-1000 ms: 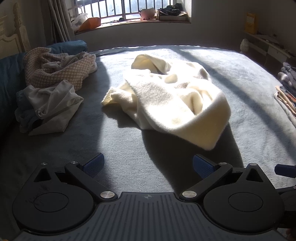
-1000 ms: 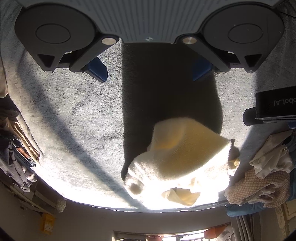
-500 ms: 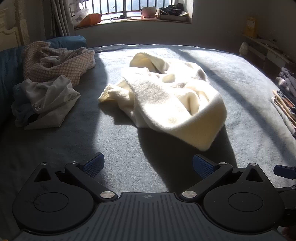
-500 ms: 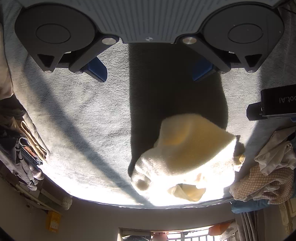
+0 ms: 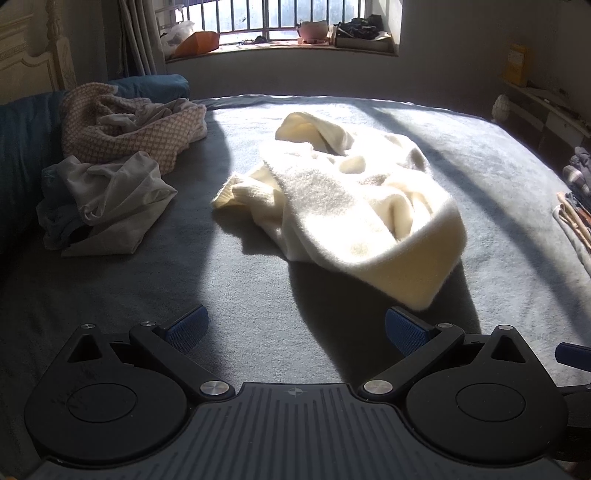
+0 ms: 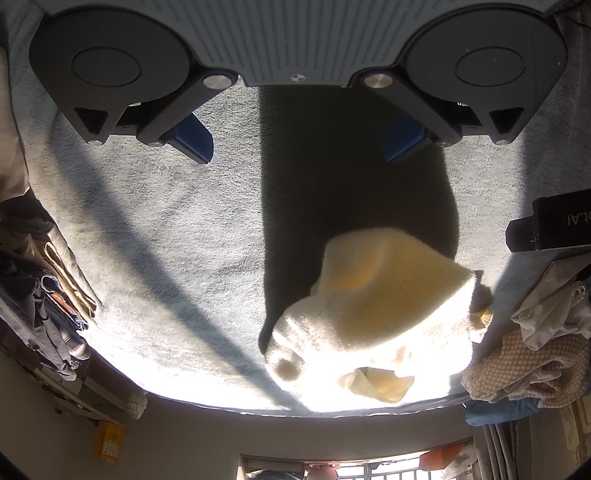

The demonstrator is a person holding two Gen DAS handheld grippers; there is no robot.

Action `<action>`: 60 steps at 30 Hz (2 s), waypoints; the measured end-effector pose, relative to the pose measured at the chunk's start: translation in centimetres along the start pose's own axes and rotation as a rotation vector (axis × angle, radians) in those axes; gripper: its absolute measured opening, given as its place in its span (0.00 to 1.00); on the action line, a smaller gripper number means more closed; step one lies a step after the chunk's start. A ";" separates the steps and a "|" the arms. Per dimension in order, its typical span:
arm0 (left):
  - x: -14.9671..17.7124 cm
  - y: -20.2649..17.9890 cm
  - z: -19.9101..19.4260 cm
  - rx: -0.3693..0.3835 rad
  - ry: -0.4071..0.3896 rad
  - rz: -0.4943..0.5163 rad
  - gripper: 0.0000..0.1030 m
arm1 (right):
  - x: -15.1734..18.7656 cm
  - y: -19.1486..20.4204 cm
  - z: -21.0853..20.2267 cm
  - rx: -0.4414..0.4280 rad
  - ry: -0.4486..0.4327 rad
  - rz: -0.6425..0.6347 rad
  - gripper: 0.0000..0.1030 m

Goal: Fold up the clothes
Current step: 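Move both grippers toward the crumpled cream sweater on the bed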

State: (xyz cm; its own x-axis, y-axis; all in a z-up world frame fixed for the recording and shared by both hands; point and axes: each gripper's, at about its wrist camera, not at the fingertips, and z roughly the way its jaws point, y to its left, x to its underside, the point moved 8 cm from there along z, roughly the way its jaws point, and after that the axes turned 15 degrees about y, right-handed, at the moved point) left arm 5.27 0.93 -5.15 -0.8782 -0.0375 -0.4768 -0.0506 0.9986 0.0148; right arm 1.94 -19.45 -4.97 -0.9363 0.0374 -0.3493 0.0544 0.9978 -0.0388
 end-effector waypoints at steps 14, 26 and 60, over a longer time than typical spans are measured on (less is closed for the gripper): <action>0.3 0.3 0.1 -0.015 0.007 0.009 1.00 | 0.0 0.0 -0.1 0.000 0.002 0.004 0.98; 0.3 0.6 -0.1 -0.025 0.002 0.006 1.00 | 0.1 0.0 -0.2 0.001 0.000 0.007 0.99; -1.6 4.9 3.5 0.024 -0.055 -0.143 1.00 | -3.1 -2.0 1.2 -0.130 -0.071 0.056 0.99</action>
State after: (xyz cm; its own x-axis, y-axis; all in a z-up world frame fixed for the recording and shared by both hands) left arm 8.07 5.96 -7.35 -0.8355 -0.1778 -0.5199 -0.1610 0.9839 -0.0777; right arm 5.14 -21.62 -4.91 -0.9058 0.0941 -0.4132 0.0564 0.9931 0.1026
